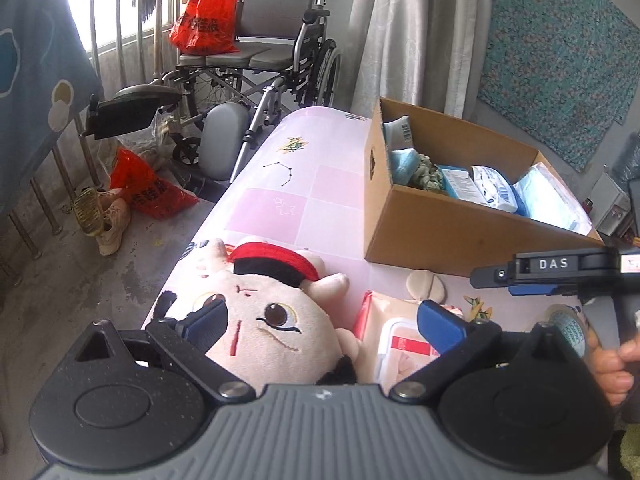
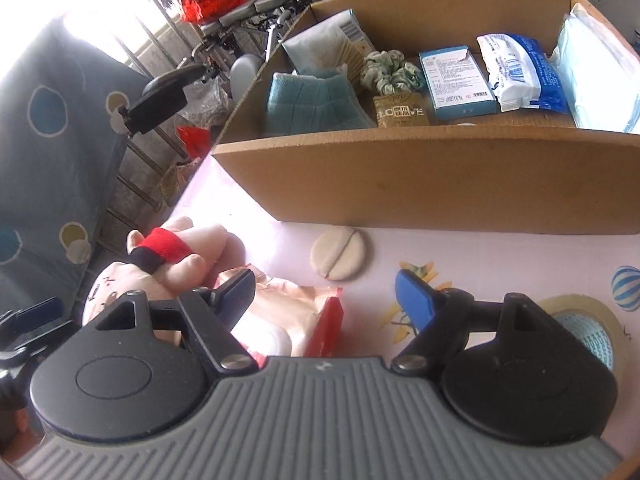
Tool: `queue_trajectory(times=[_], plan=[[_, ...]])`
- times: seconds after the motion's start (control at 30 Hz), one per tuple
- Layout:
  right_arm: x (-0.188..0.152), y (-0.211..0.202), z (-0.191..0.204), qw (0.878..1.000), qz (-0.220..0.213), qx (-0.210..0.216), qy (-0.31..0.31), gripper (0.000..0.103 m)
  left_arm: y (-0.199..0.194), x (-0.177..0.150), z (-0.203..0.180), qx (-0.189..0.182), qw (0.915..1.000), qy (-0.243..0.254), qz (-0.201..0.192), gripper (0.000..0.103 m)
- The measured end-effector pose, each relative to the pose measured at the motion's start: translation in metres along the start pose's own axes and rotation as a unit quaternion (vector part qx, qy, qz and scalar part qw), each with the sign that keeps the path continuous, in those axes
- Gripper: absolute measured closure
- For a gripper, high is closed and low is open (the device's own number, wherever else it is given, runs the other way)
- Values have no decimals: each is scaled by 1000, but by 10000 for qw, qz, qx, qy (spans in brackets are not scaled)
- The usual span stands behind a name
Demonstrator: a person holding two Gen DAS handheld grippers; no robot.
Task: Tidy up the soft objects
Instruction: 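Move both tools back over the table toward the round beige puff, then grasp the round beige puff with the right tool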
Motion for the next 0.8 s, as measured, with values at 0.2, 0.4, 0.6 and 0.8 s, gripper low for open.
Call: queue_trajectory(times=[0.2,0.4,0.6,0.8], plan=[[12,69,-4,9976,300,-628,-29,36,12,-11,24,-30,9998,-192,55,2],[12,103,2,9927,302,-1111,-362,54,21,-17,28,-239,9990,-380,33,4],[6,102,10,9885,266,-1255,-799,83,16,-16,25,-304,9985,-435,-114,5],[6,84,-16,9943,327,-969,-311,102,1,-3,8,-431,9981,-203,-401,5]])
Point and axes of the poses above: each gripper's, at about its wrist camera, not at the fingertips, and y roughly the way its jaws point, z to its left, x to its top, the point moved 8 cm from there along y, roughly the way its jaws point, and after that the axes turned 14 degrees about y, right-handed, at the moved point
